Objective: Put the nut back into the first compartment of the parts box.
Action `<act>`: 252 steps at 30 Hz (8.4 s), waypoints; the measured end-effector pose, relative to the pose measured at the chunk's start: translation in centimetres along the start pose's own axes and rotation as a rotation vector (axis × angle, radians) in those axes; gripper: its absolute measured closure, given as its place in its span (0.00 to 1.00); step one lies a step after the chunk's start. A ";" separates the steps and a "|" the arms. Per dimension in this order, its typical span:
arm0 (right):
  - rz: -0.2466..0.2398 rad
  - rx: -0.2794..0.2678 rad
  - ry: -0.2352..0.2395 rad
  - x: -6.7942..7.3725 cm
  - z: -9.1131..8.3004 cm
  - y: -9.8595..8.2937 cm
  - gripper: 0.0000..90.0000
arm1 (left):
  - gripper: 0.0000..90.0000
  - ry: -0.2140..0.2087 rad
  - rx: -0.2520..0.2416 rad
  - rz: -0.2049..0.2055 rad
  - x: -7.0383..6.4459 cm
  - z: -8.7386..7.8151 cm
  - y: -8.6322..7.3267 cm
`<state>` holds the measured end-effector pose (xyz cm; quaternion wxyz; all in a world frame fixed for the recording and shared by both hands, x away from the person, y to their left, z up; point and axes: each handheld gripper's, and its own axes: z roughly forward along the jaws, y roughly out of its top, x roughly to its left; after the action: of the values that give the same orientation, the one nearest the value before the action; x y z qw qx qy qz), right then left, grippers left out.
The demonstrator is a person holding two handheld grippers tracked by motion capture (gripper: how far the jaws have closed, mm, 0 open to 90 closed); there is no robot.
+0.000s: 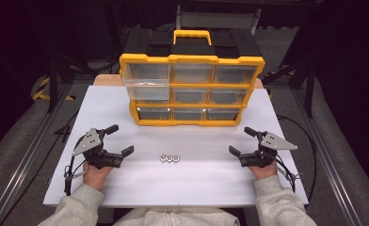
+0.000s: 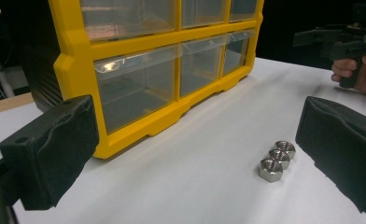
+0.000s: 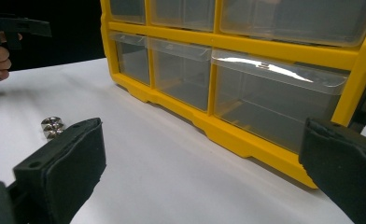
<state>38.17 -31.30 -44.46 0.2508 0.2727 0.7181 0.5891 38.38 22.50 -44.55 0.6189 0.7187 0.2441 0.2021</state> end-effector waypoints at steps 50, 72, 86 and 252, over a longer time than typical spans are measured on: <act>-0.010 -0.030 -0.004 0.2 -0.7 0.8 0.02 | 0.01 -0.166 0.115 0.088 -2.3 6.1 5.9; -0.042 -0.053 0.025 0.7 -1.1 1.6 0.04 | 0.02 -0.208 0.659 0.303 -3.6 10.4 9.1; -0.040 -0.048 0.027 0.7 -1.0 1.5 0.04 | 0.07 -0.245 0.948 0.325 -4.0 12.7 9.1; -0.039 0.021 0.025 0.9 -1.0 1.7 0.04 | 0.59 -0.028 1.094 0.133 0.6 14.6 32.3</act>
<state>37.02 -31.07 -42.62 0.2505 0.2540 0.7326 0.5797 50.79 7.58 -14.89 0.1443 0.9519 0.2596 0.0749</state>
